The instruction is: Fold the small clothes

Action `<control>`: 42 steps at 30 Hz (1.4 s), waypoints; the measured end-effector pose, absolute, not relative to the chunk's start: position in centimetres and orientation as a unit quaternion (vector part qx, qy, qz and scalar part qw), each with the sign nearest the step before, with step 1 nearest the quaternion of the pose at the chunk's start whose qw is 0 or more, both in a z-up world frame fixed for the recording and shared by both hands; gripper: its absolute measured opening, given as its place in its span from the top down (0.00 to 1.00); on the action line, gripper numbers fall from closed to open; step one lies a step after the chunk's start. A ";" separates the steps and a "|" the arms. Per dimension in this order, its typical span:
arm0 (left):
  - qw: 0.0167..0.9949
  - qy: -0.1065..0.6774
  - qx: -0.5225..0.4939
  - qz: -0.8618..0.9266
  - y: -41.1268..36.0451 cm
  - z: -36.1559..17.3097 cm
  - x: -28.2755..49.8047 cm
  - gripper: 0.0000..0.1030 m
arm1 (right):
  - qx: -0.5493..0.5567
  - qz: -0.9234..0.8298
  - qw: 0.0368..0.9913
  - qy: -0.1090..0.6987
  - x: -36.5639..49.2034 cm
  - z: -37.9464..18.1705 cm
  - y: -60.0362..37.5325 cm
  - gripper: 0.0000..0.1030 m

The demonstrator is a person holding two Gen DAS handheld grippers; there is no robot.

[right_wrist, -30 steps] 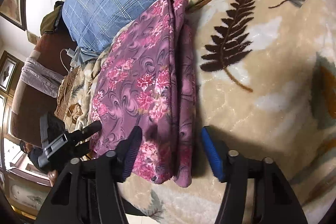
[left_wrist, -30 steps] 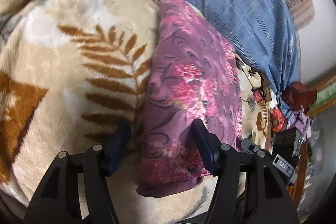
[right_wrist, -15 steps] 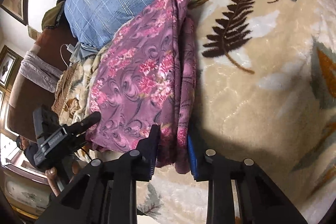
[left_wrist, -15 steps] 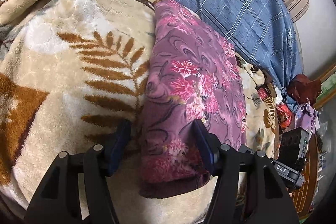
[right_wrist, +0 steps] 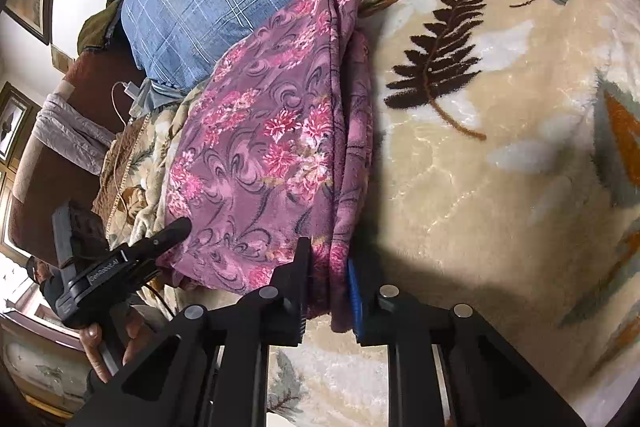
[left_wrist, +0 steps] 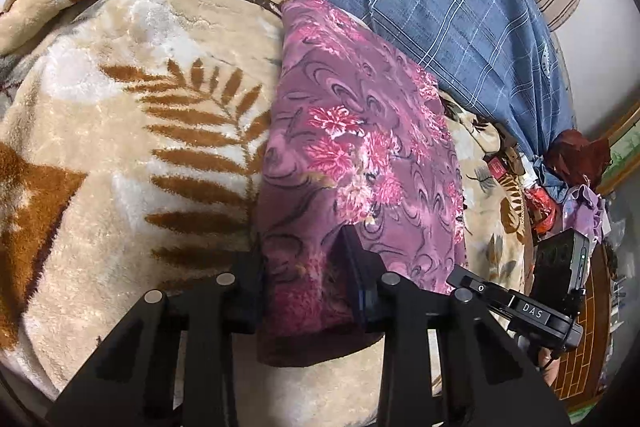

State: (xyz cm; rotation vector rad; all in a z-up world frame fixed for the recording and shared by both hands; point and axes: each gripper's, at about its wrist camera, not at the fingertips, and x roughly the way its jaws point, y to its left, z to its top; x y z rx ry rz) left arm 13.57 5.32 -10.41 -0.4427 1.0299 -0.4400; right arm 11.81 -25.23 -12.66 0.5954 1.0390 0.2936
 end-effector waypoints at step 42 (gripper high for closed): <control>0.830 0.492 -0.171 -0.199 4.4 -10.4 12.7 0.79 | 0.313 0.122 0.817 0.469 10.4 -13.2 -25.9 0.86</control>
